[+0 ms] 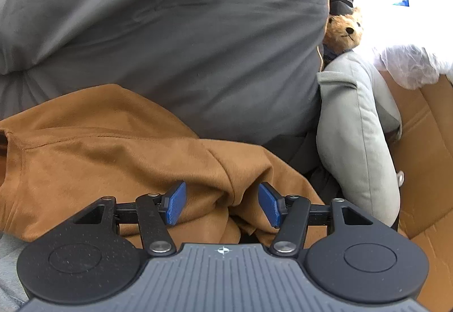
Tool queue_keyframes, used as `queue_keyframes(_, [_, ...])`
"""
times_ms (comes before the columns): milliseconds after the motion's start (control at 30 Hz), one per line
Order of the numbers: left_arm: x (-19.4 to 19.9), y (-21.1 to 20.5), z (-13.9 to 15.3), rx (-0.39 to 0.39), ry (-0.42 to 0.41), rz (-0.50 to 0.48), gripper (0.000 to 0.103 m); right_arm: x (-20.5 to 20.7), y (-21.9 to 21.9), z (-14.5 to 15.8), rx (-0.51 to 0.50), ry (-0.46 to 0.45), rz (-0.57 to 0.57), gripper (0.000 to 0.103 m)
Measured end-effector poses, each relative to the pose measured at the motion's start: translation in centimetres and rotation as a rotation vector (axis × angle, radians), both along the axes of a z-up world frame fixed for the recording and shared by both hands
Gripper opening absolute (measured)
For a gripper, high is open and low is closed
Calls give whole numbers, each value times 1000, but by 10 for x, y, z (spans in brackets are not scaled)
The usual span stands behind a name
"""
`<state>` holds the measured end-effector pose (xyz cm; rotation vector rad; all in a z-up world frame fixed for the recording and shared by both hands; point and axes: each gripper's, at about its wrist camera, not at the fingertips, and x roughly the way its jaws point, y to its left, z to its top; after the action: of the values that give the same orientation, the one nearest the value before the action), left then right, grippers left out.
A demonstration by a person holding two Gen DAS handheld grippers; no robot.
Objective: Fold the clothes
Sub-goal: 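Close the left tool on the brown shirt while the right tool approaches it, then grasp another edge of the brown shirt with the right tool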
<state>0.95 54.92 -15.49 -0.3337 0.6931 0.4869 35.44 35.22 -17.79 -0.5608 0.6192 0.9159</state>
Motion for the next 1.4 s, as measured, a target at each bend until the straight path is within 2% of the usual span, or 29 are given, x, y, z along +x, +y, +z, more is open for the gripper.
queue_keyframes(67, [0, 1, -2, -2, 4, -3, 9, 3, 6, -2, -23, 9, 13, 33])
queue_keyframes(100, [1, 2, -2, -3, 5, -6, 9, 6, 9, -4, -39, 21, 17, 15])
queue_keyframes(133, [1, 3, -3, -3, 7, -8, 9, 8, 11, -5, -53, 36, 11, 3])
queue_keyframes(200, [2, 5, -4, -9, 7, -8, 9, 9, 9, -6, -32, 46, 4, 2])
queue_keyframes(500, [5, 6, -2, -20, -7, -1, 9, -10, -38, 10, 68, 68, -56, 0])
queue_keyframes(767, [7, 9, 13, 15, -48, 22, 9, -42, -87, 23, 88, 129, -57, 0])
queue_keyframes(1000, [4, 20, 26, 53, -61, 66, 9, -84, -108, 12, 98, 235, -50, 0])
queue_keyframes(1100, [5, 20, 22, 44, -46, 65, 9, -97, -109, 4, 96, 233, -42, 0])
queue_keyframes(1267, [7, 18, 13, 37, -20, 59, 9, -106, -108, -1, 79, 189, -18, 4])
queue_keyframes(1367, [6, 18, 12, 45, -14, 53, 9, -107, -109, 5, 65, 194, 20, 16])
queue_keyframes(1400, [6, 18, 12, 44, -14, 52, 9, -107, -110, 8, 67, 191, 34, 25])
